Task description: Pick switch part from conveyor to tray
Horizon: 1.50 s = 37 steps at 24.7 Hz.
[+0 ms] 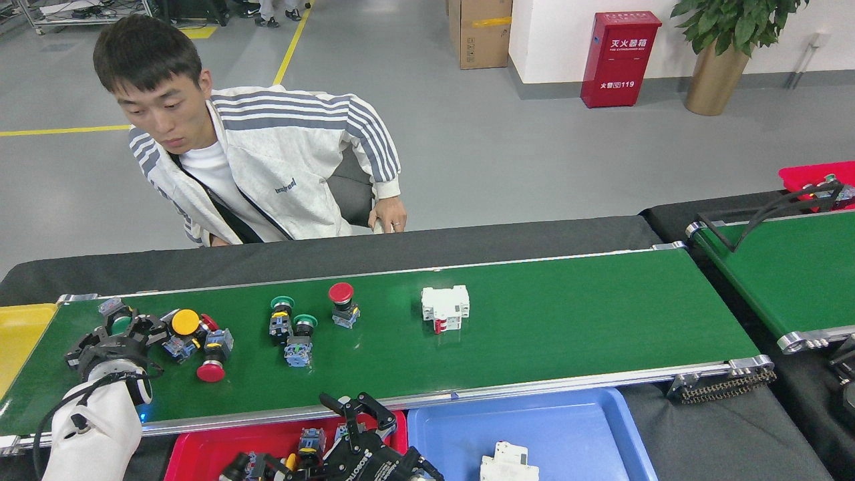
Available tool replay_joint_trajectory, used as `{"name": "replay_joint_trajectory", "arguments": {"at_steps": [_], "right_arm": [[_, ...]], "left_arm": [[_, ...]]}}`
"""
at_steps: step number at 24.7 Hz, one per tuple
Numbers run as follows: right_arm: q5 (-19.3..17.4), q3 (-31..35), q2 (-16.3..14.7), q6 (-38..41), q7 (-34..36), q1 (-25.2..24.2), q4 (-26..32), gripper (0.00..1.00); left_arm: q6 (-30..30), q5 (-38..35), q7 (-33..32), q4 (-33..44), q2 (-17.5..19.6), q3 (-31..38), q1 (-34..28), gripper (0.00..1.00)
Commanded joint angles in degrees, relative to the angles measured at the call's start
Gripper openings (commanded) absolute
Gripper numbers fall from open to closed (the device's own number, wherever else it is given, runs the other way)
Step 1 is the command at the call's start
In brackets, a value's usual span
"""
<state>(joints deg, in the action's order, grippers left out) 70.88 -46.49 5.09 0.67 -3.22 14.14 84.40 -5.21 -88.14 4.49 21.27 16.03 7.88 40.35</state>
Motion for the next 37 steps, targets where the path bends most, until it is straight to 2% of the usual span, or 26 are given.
{"name": "replay_joint_trajectory", "arguments": {"at_steps": [1, 3, 5, 7, 9, 11, 12, 16, 18, 19, 21, 24, 26, 28, 29, 30, 32, 33, 37], "right_arm": [[0.14, 5.97, -1.31, -2.08, 0.32, -1.49, 2.35, 0.99], [0.31, 11.77, -1.93, -6.2, 0.76, -3.68, 4.28, 0.99], [0.93, 15.99, -2.72, -11.75, 3.05, -4.74, 5.25, 0.99], [2.07, 18.89, -4.3, -17.72, 6.56, -5.0, 5.25, 0.99], [2.16, 20.82, -7.55, -22.21, 8.32, -6.59, 5.42, 0.99], [2.07, 22.93, -10.01, -24.58, 8.41, -7.99, 5.34, 0.99], [2.07, 24.43, -10.54, -25.28, 8.5, -8.87, 5.34, 0.99], [2.16, 29.17, -10.72, -25.46, 8.41, -11.42, 5.42, 0.99], [2.16, 30.49, -10.98, -25.46, 8.41, -11.51, 5.42, 0.99], [2.16, 31.02, -11.33, -25.46, 8.41, -11.68, 5.42, 0.99], [2.16, 31.63, -12.12, -25.46, 8.41, -12.21, 5.42, 0.99], [2.07, 33.57, -12.47, -25.46, 8.23, -12.3, 5.42, 0.99], [1.98, 35.33, -12.47, -25.37, 7.88, -12.39, 5.42, 0.99], [1.98, 36.03, -12.56, -25.37, 7.88, -12.83, 5.51, 0.99], [1.98, 36.2, -12.56, -25.37, 7.88, -12.91, 5.69, 0.99], [1.98, 36.29, -12.56, -25.37, 7.88, -13.09, 5.95, 0.99], [1.98, 36.29, -13.0, -25.37, 7.79, -13.18, 6.65, 0.99], [1.98, 36.29, -13.0, -25.37, 7.79, -13.44, 6.92, 0.99], [1.98, 36.29, -13.09, -25.37, 7.79, -14.23, 8.24, 0.99]], "left_arm": [[0.73, -0.19, -0.44, -0.44, 0.05, -0.41, 0.17, 0.37], [1.16, -0.19, -0.27, -0.44, 0.14, -0.41, 0.08, 0.31], [2.22, -0.01, -0.18, -0.27, 0.14, -0.32, -0.09, 0.2], [3.45, 0.16, -0.09, 0.26, 0.14, -0.32, -0.62, 0.14], [5.91, -0.01, 0.26, 3.34, -0.04, -0.41, -2.55, 0.1], [9.78, 0.16, 0.44, 12.83, 0.05, -0.32, -6.95, 0.08], [12.68, 0.25, 0.44, 20.12, 0.23, -0.23, -11.08, 0.08], [29.63, 1.22, -0.09, 51.22, 0.76, 1.17, -32.07, 0.09], [34.56, 2.8, -0.27, 63.01, 0.32, 1.88, -40.61, 0.1], [35.18, 3.15, -0.62, 68.9, -0.12, 1.7, -45.01, 0.11], [35.18, 3.06, -2.02, 75.06, -2.23, 1.0, -49.66, 0.14], [35.44, 2.89, -4.31, 77.34, -7.95, 0.65, -50.37, 0.18], [36.67, 3.06, -4.22, 79.89, -8.3, 0.73, -51.25, 0.19], [40.89, 3.33, -4.31, 80.59, -8.03, 0.91, -52.83, 0.24], [42.91, 3.24, -4.49, 80.59, -8.3, 1.0, -53.62, 0.3], [44.41, 3.24, -4.57, 80.59, -8.47, 1.17, -54.59, 0.45], [44.76, 3.24, -4.66, 80.59, -8.39, 1.44, -56.34, 0.84], [44.5, 3.24, -4.57, 80.59, -8.56, 1.7, -56.87, 0.98], [44.76, 3.59, -4.31, 80.59, -9.0, 3.81, -58.63, 1.0]]}}
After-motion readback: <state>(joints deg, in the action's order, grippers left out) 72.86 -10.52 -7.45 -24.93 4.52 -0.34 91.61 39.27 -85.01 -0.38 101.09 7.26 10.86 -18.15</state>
